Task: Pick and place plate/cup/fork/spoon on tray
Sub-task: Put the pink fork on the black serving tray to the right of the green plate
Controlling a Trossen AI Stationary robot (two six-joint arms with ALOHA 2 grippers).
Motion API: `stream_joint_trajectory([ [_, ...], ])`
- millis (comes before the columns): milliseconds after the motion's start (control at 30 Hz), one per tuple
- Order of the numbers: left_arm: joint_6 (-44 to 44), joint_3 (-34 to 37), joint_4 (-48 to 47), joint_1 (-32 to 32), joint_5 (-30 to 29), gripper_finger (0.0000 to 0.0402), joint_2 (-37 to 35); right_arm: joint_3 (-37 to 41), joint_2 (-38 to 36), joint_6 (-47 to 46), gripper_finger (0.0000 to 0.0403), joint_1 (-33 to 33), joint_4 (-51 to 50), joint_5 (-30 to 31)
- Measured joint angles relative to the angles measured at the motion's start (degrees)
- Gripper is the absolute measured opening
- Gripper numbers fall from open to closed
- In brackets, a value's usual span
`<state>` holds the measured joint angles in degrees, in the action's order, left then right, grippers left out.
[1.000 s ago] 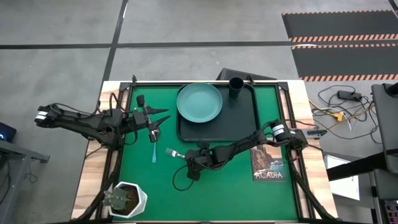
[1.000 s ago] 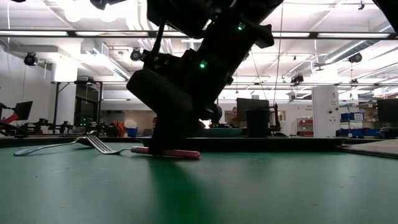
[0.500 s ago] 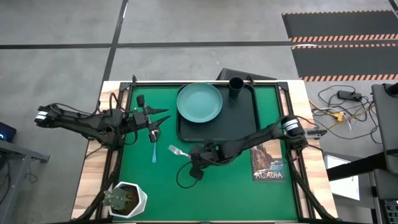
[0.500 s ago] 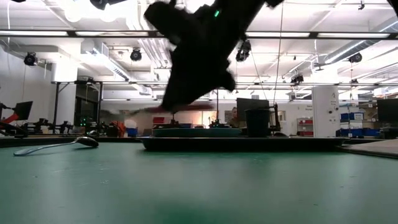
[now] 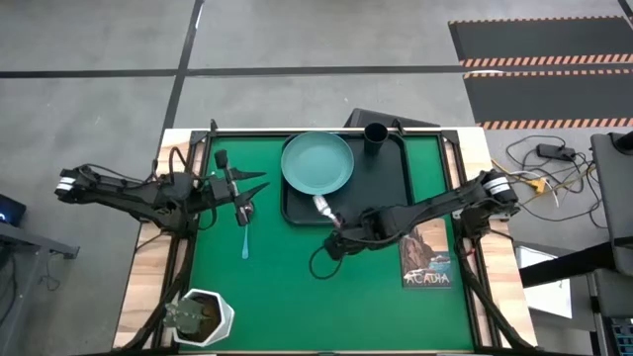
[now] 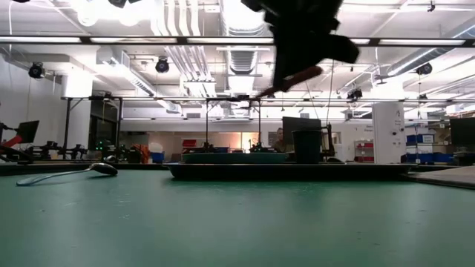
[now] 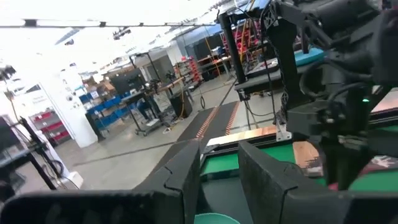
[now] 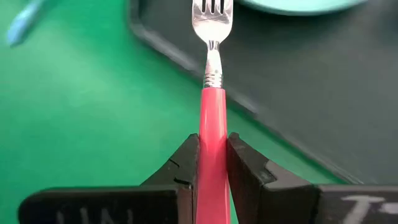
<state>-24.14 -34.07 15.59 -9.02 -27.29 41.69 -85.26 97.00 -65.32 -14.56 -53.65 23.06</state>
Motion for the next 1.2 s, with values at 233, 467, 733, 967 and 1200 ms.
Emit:
stream_joint_trajectory([
  [233, -0.8, 0.0, 0.5, 0.0, 0.0, 0.0091, -1.5, 8.1, -3.9, -8.9, 0.0048, 3.1, -1.7, 3.0],
  [467, -2.3, 0.0, 0.5, 0.0, 0.0, 0.0091, -3.4, 16.6, -7.9, -12.7, 0.0048, 8.9, -1.4, 4.1],
  [733, -2.3, 0.0, 0.5, 0.0, 0.0, 0.0091, -4.5, 26.5, -11.1, -10.3, 0.0048, 17.0, 6.4, 4.0],
  [967, -2.3, 0.0, 0.5, 0.0, 0.0, 0.0091, -4.3, 33.0, -11.5, -4.5, 0.0048, 23.1, 20.5, 1.5],
  [1200, -2.3, 0.1, 0.5, 0.0, 0.0, 0.0091, -4.3, 36.9, -11.5, -4.8, 0.0048, 24.5, 26.7, 2.2],
])
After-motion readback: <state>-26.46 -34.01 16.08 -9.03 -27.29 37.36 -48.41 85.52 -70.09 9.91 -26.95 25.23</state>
